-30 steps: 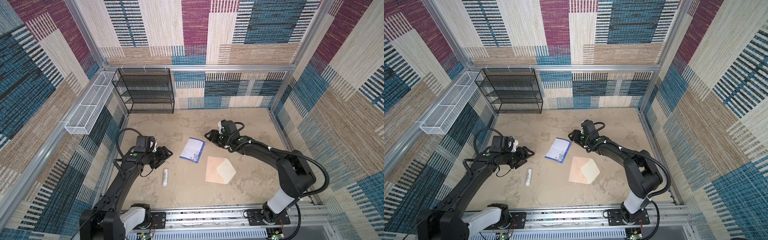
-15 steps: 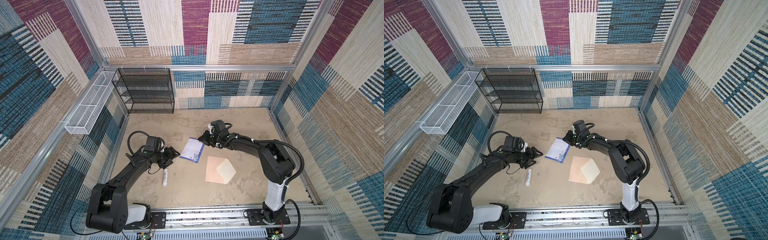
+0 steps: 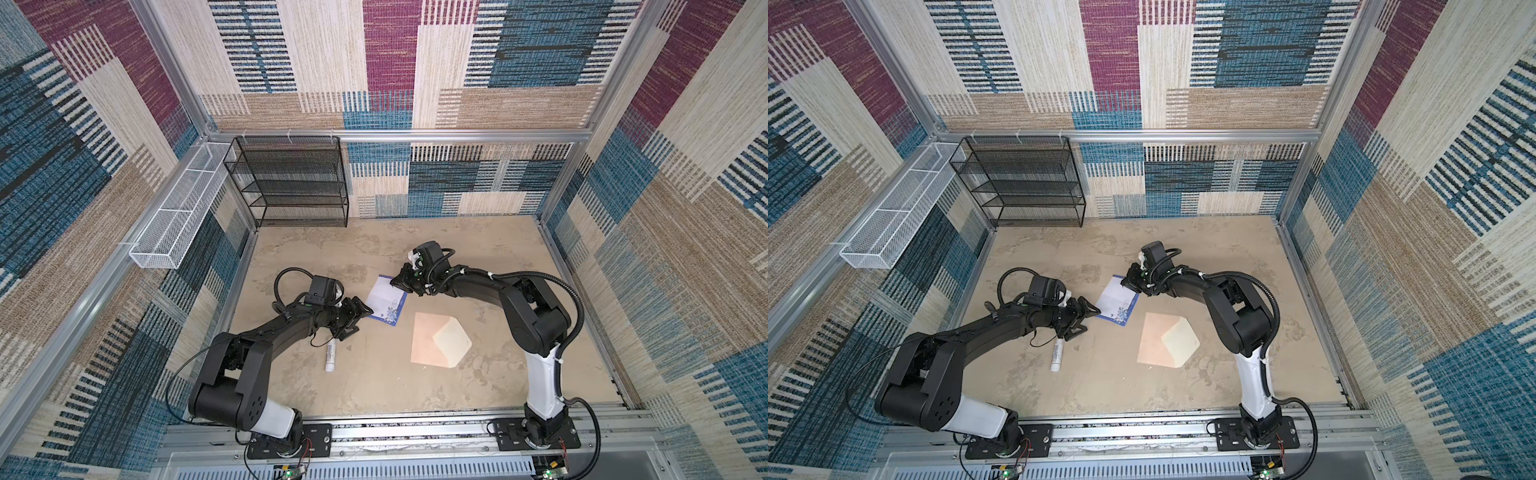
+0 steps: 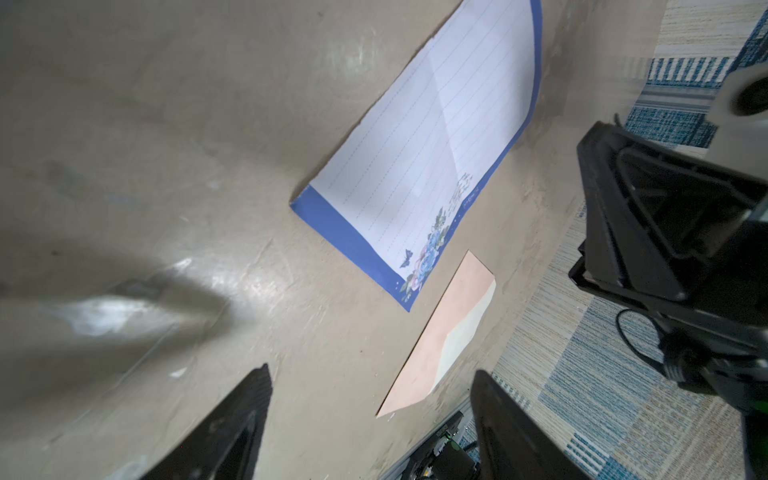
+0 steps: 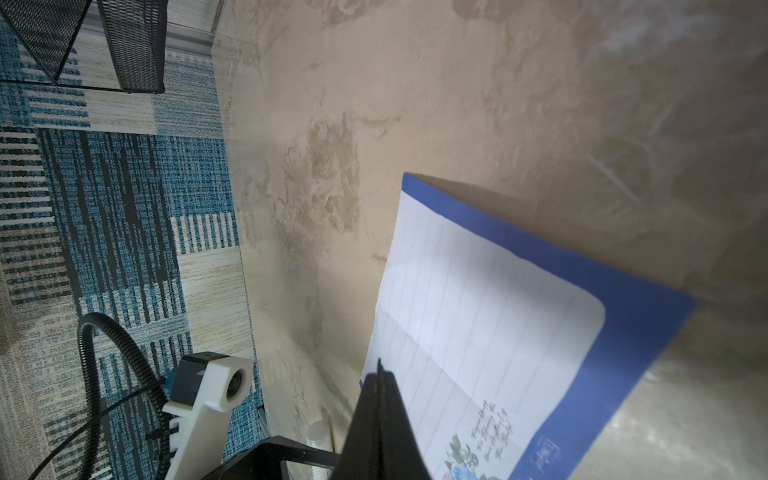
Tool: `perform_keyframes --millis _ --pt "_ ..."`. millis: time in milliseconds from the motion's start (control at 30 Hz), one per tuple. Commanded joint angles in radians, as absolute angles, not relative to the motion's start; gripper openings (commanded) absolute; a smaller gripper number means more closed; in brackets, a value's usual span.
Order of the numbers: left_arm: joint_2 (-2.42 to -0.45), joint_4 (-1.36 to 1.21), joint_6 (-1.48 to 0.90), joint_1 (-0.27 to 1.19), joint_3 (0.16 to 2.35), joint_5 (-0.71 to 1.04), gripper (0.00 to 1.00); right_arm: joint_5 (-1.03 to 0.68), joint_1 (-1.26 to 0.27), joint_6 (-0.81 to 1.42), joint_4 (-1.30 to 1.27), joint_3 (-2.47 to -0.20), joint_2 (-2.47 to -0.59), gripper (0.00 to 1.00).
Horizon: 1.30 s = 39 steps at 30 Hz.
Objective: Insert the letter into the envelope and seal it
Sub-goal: 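Grasp the letter's edge with the right gripper while the left gripper approaches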
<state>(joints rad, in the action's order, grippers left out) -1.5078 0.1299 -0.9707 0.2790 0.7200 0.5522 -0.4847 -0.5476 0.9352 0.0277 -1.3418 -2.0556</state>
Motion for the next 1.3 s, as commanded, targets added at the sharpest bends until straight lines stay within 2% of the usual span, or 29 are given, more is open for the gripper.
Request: perform_keyframes --millis 0,800,933,1167,1267 --pt "-1.529 0.019 -1.041 0.295 0.703 0.538 0.79 -0.525 -0.540 0.908 0.046 -1.345 -2.069 0.04" --pt "-1.729 -0.317 -1.185 0.330 0.647 0.555 0.75 -0.553 -0.486 0.879 0.060 -1.237 -2.097 0.01" --pt "-1.744 -0.368 -1.207 0.334 0.642 0.555 0.68 -0.553 -0.485 0.867 0.075 -1.238 -2.097 0.00" --pt "-1.760 -0.433 -1.231 0.336 0.643 0.566 0.45 -0.554 -0.483 0.858 0.089 -1.241 -2.092 0.00" --pt "-1.763 -0.446 -1.235 0.335 0.644 0.571 0.39 -0.551 -0.483 0.856 0.093 -1.243 -2.090 0.00"
